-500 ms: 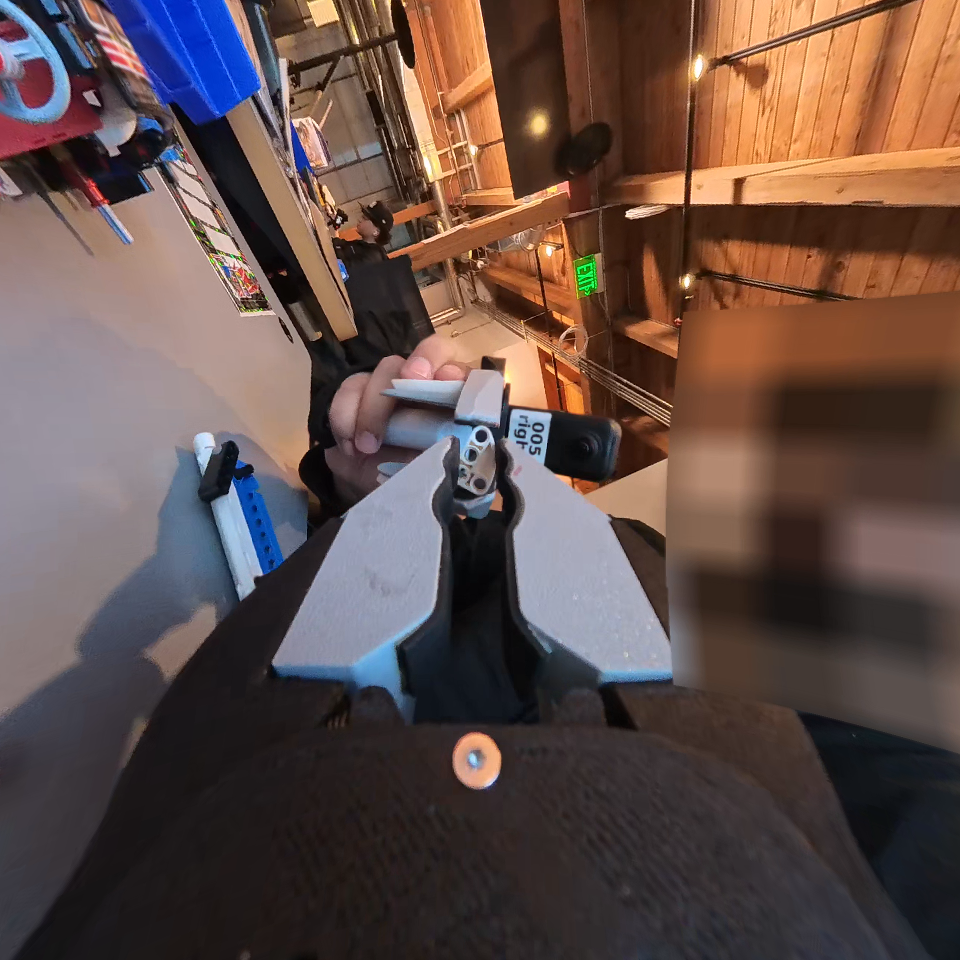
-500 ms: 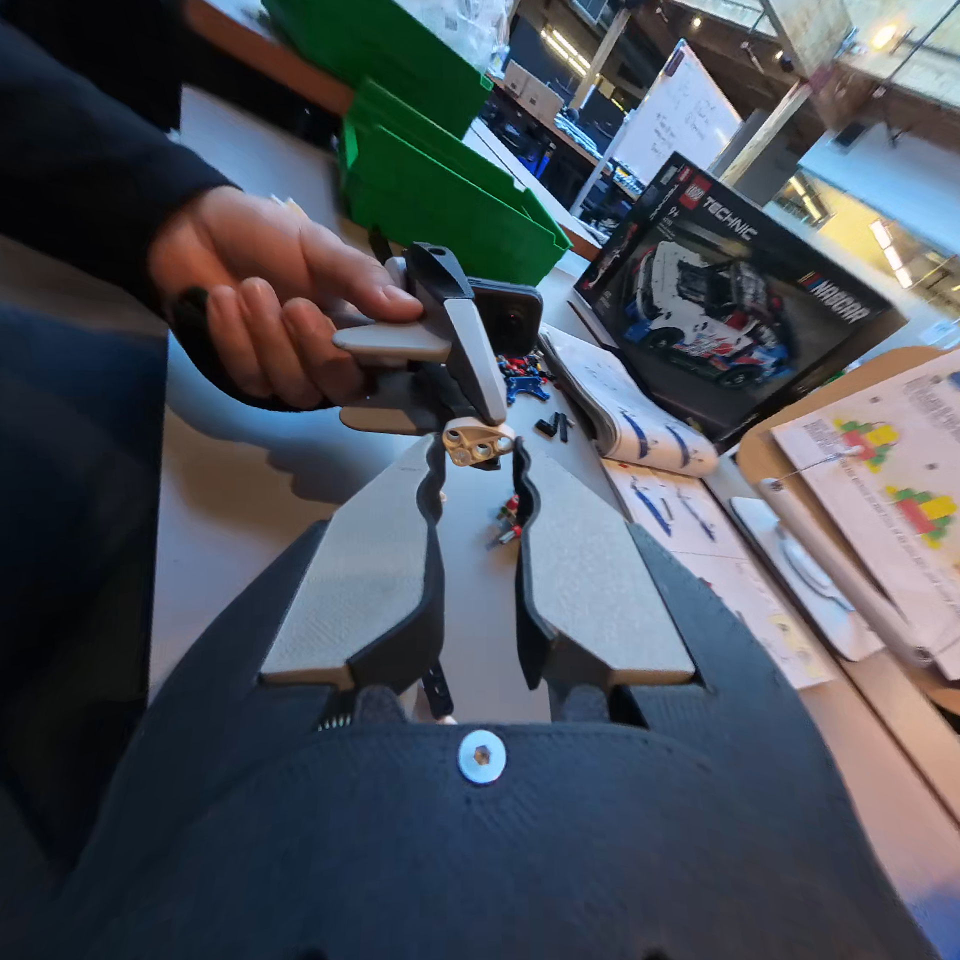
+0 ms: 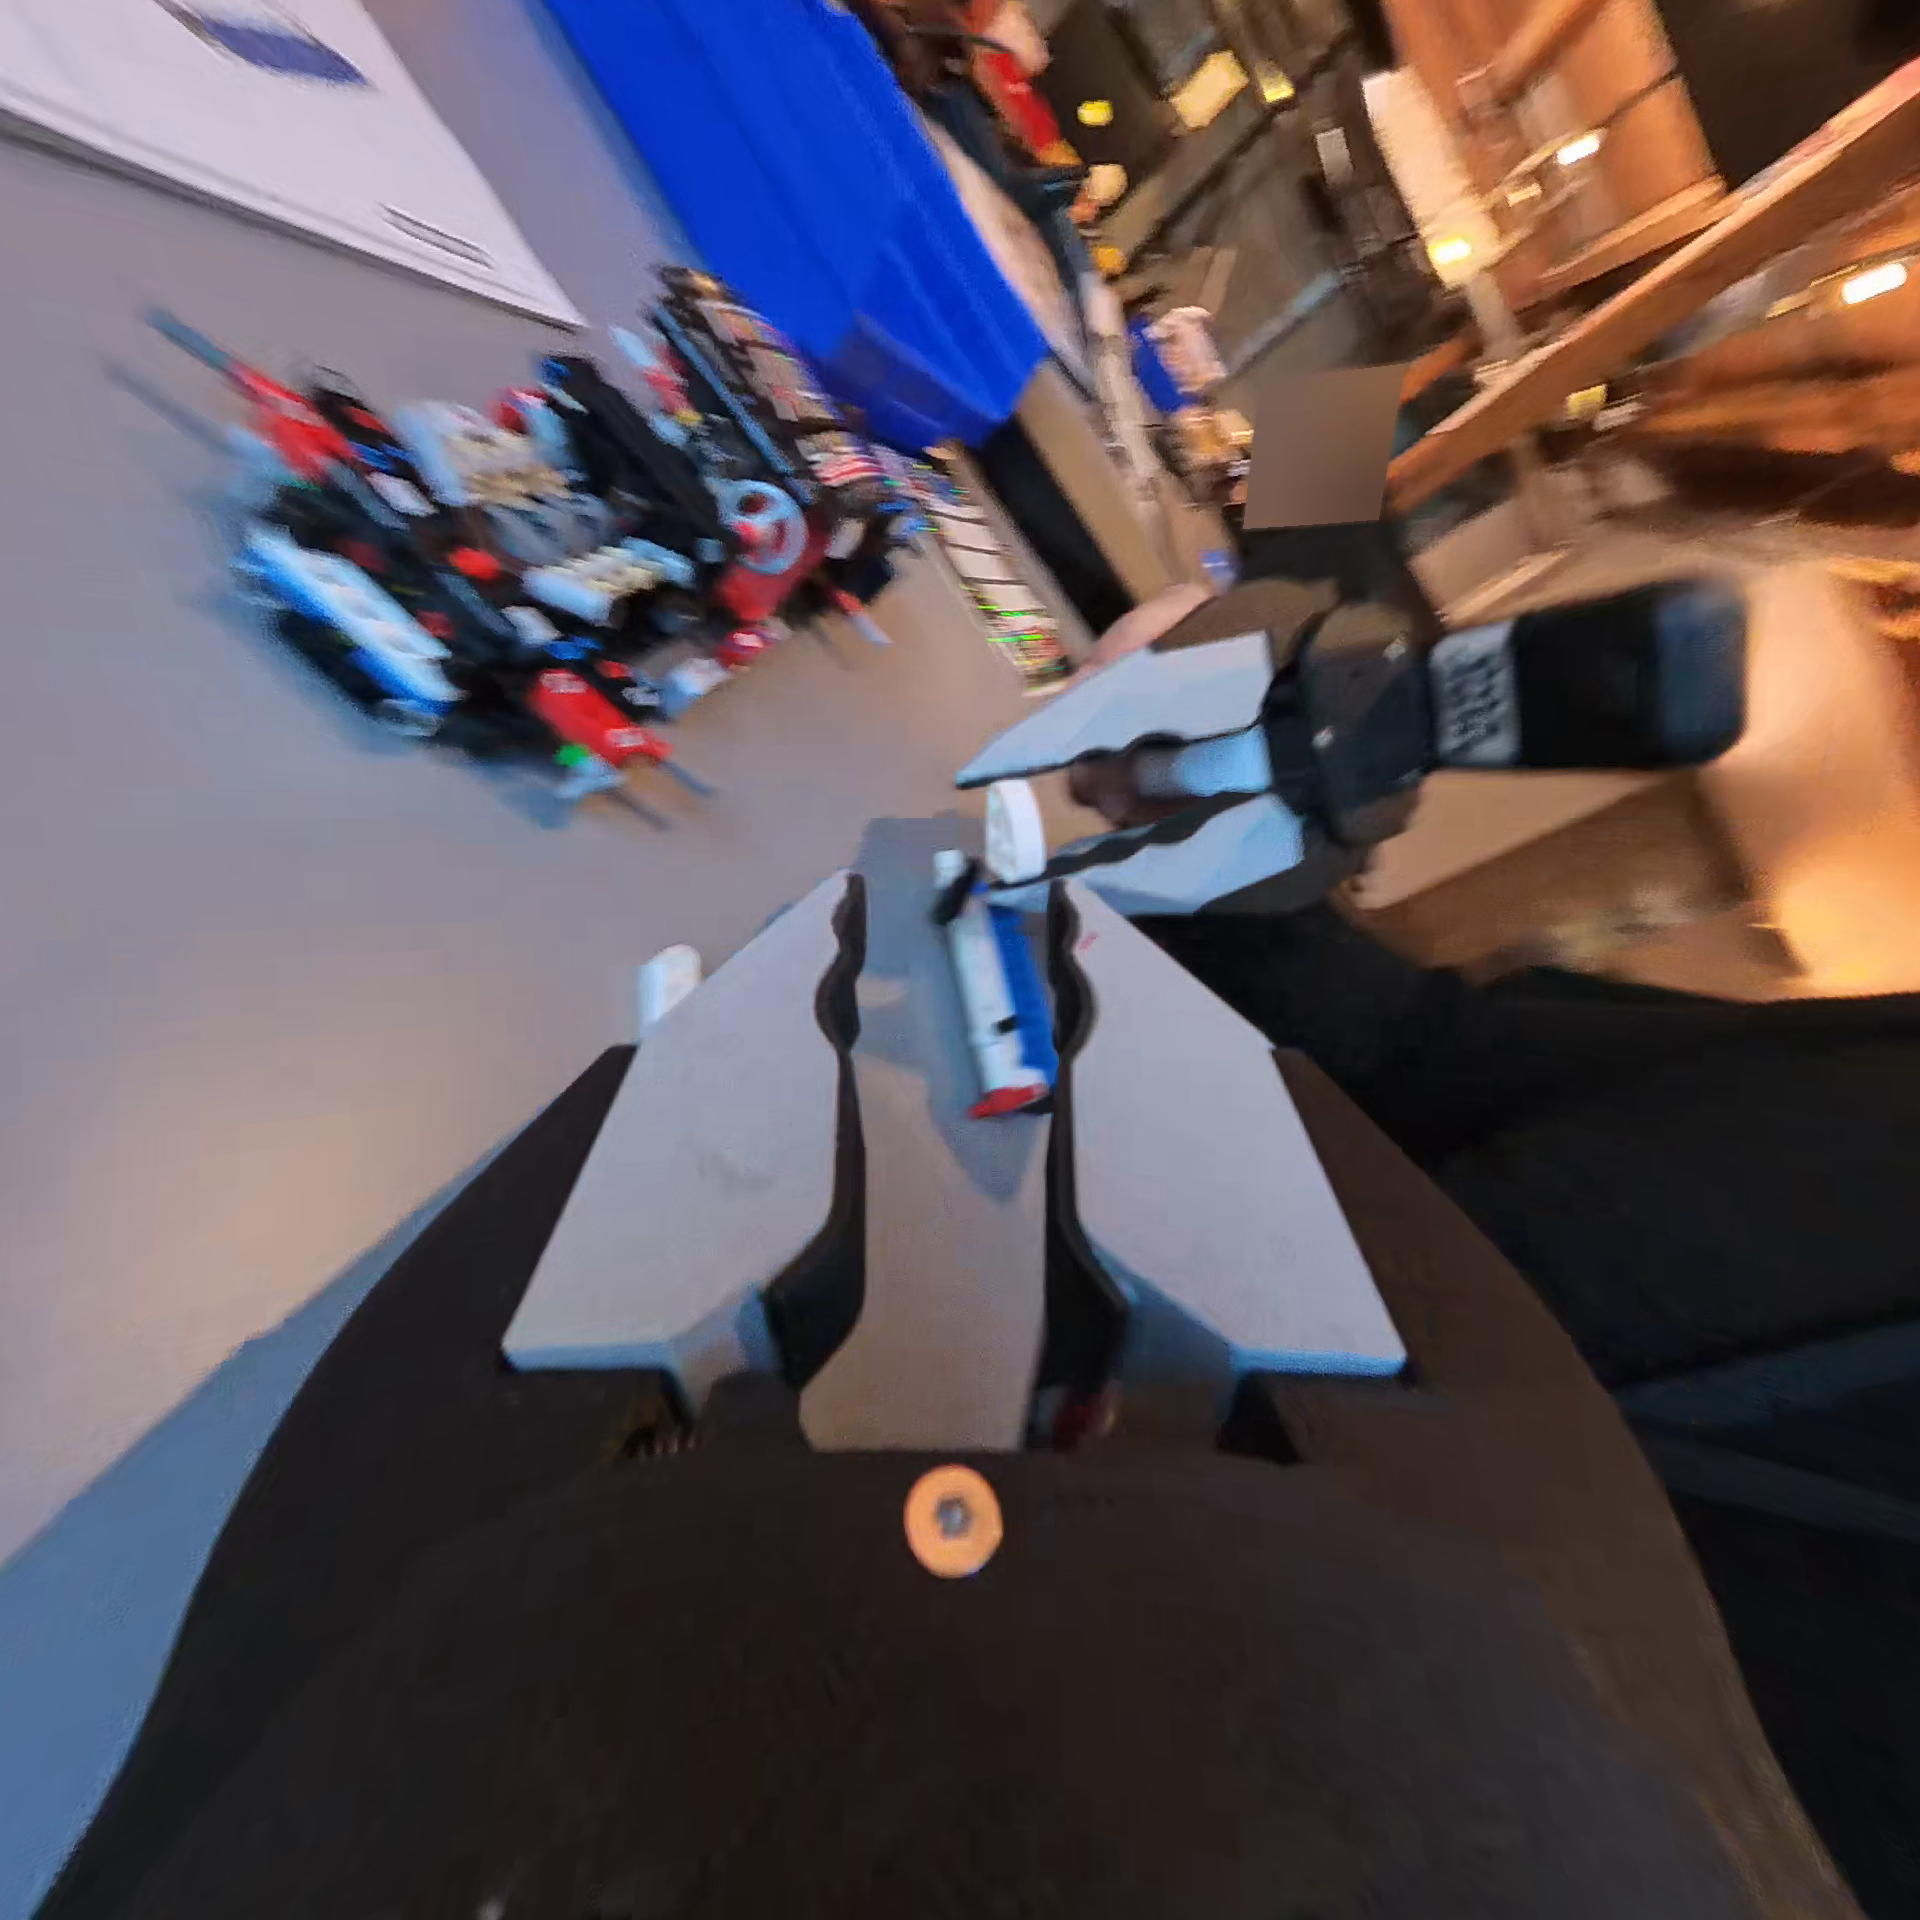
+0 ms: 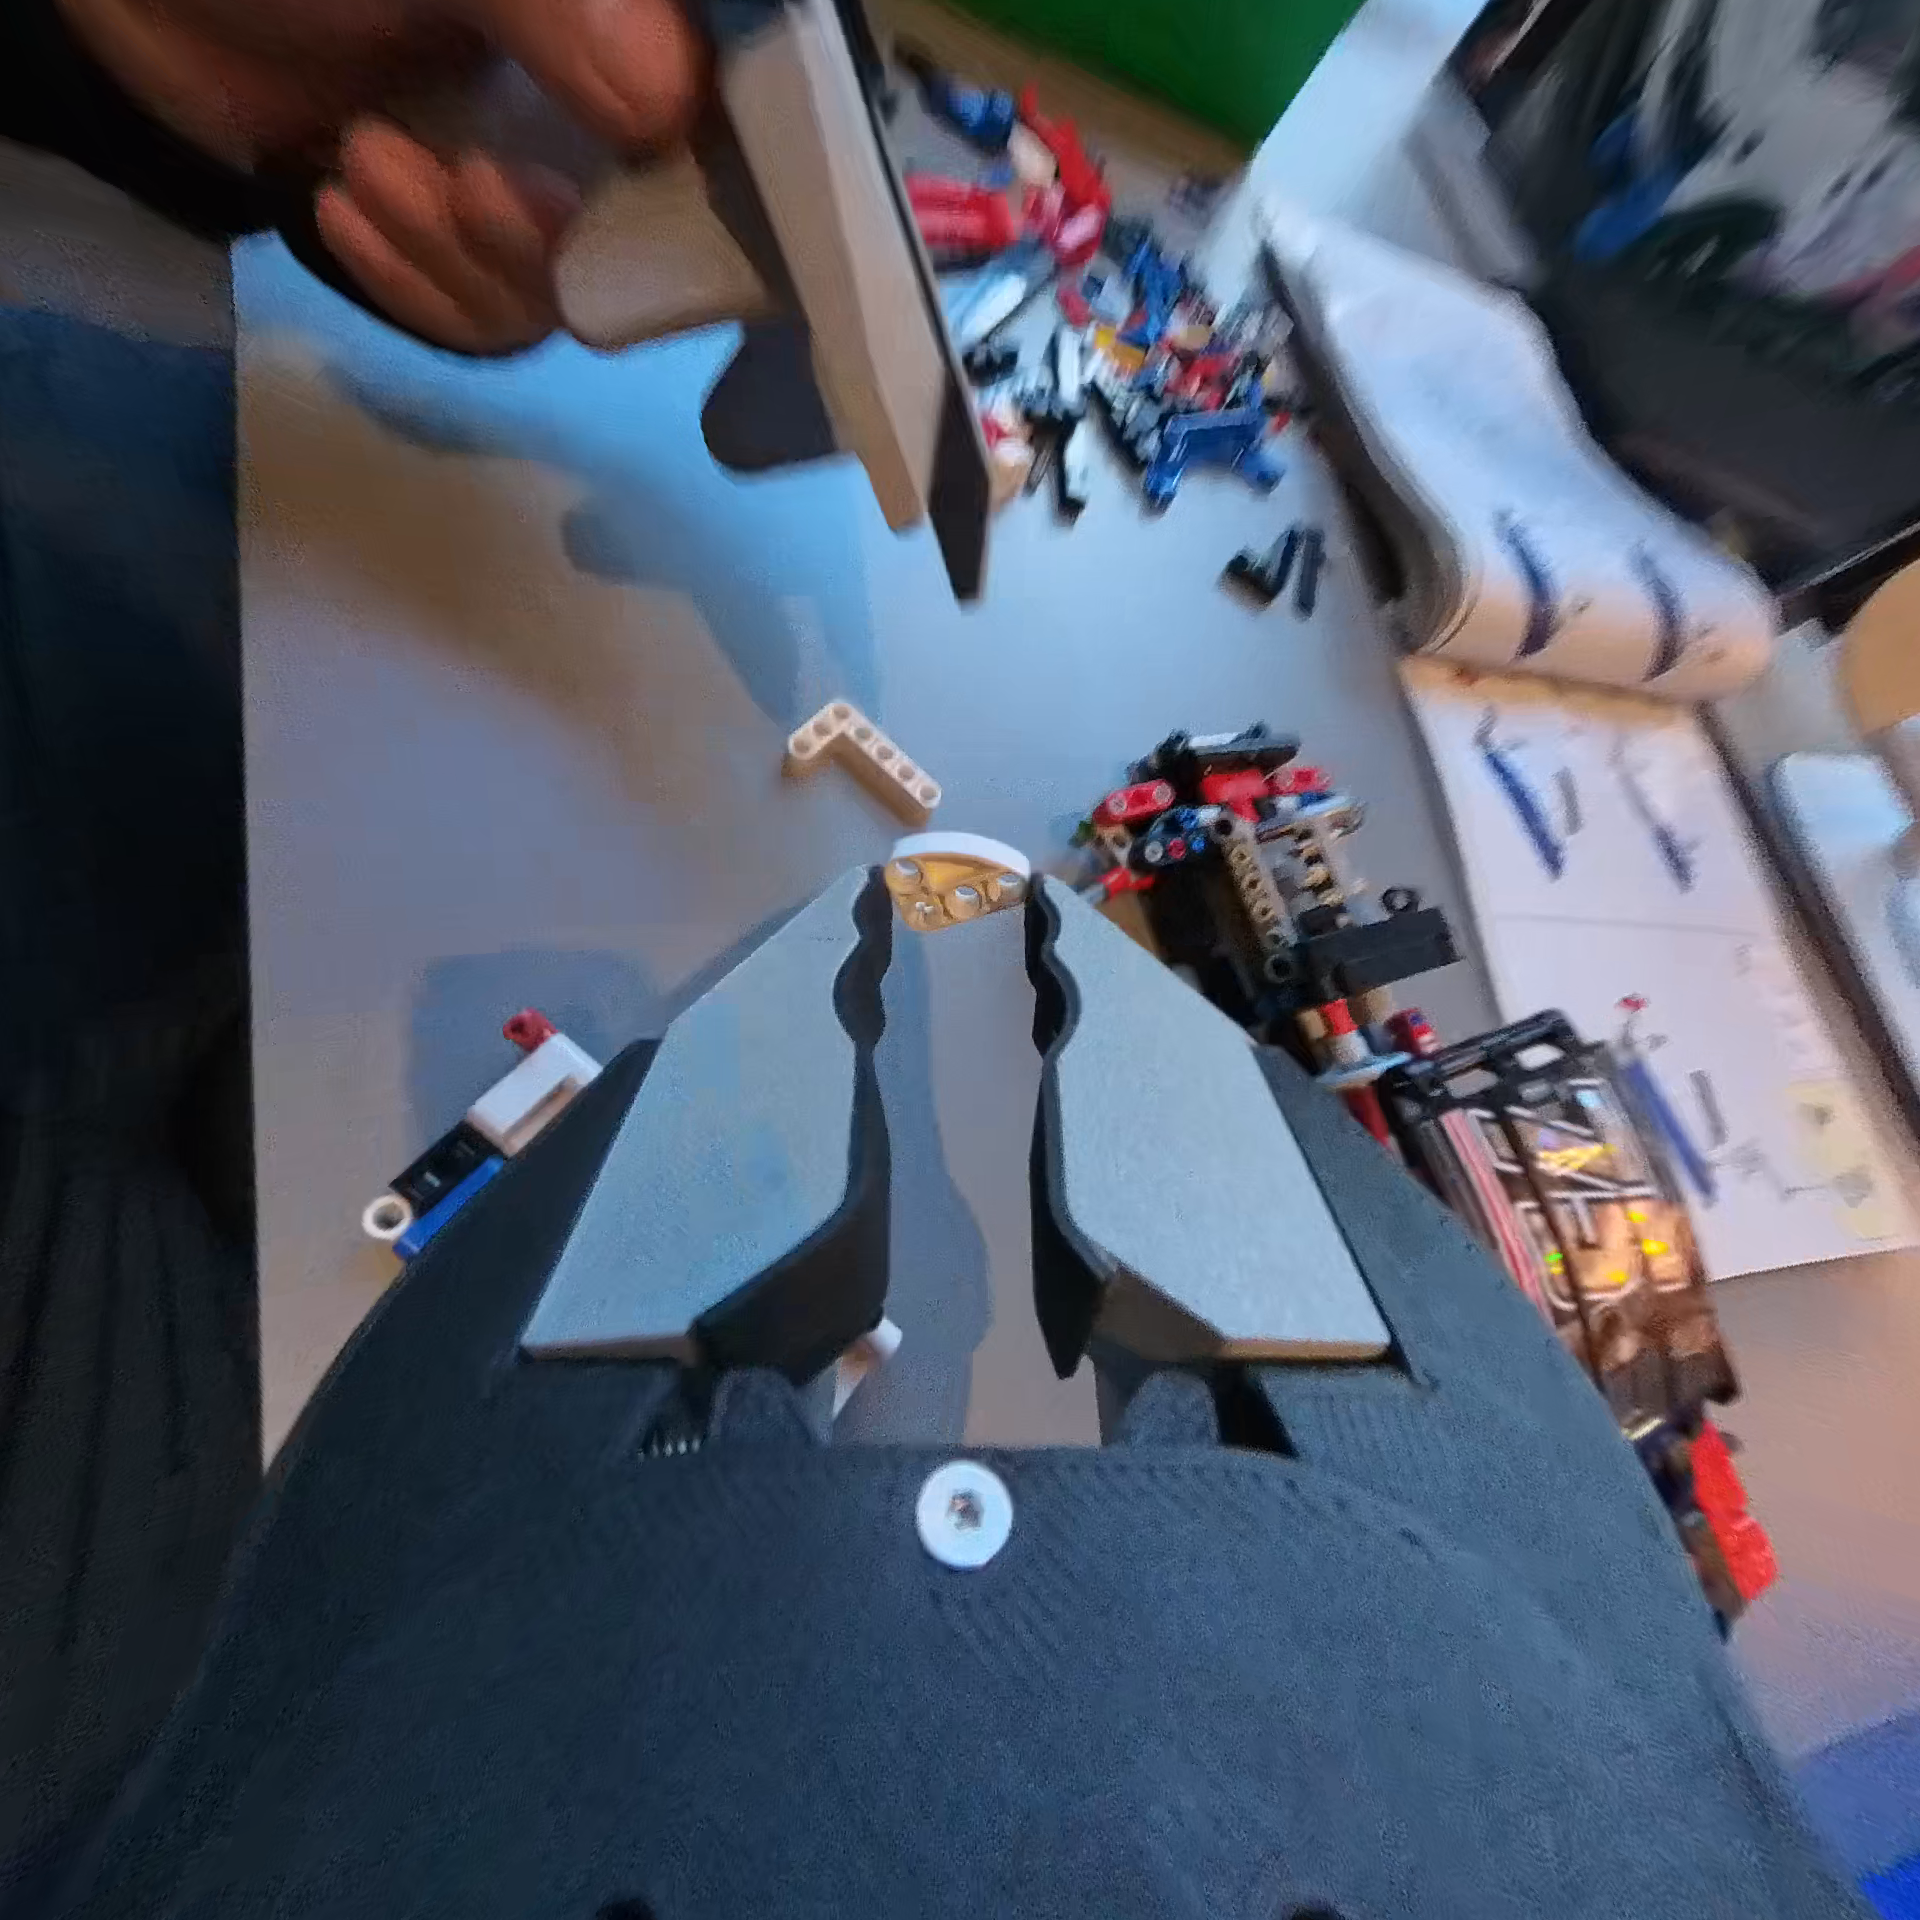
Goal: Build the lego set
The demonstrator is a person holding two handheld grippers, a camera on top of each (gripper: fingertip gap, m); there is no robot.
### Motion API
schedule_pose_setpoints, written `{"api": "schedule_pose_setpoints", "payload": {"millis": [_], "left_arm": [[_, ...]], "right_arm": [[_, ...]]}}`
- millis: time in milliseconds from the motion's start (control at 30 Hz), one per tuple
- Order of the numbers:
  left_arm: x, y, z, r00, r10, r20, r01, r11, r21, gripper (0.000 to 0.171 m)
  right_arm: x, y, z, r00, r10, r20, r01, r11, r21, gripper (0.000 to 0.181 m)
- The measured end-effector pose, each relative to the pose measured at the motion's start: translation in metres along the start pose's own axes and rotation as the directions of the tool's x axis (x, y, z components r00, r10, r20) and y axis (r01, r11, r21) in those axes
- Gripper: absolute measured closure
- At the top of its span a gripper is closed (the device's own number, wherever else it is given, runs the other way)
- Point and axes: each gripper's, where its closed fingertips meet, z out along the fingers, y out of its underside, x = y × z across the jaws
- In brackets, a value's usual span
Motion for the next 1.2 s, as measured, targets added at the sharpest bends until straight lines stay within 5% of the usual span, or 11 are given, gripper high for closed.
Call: {"api": "schedule_pose_setpoints", "payload": {"millis": [200, 433, 933, 1200], "left_arm": [[-0.032, 0.023, -0.038, 0.929, 0.250, 0.271, -0.251, 0.967, -0.033, 0.148], [-0.035, 0.027, -0.039, 0.924, 0.283, 0.259, -0.277, 0.959, -0.060, 0.146], [-0.034, 0.027, -0.035, 0.917, 0.300, 0.264, -0.294, 0.954, -0.065, 0.146], [-0.028, 0.025, -0.031, 0.919, 0.325, 0.222, -0.321, 0.945, -0.055, 0.146]], "right_arm": [[-0.003, 0.025, 0.019, 0.980, 0.110, 0.167, -0.064, 0.963, -0.260, 0.158], [-0.017, 0.042, 0.035, 0.957, 0.176, 0.229, -0.075, 0.916, -0.394, 0.157], [-0.015, 0.043, 0.035, 0.945, 0.261, 0.198, -0.179, 0.918, -0.354, 0.147], [0.016, 0.011, -0.010, 0.941, 0.326, 0.093, -0.332, 0.941, 0.065, 0.151]]}}
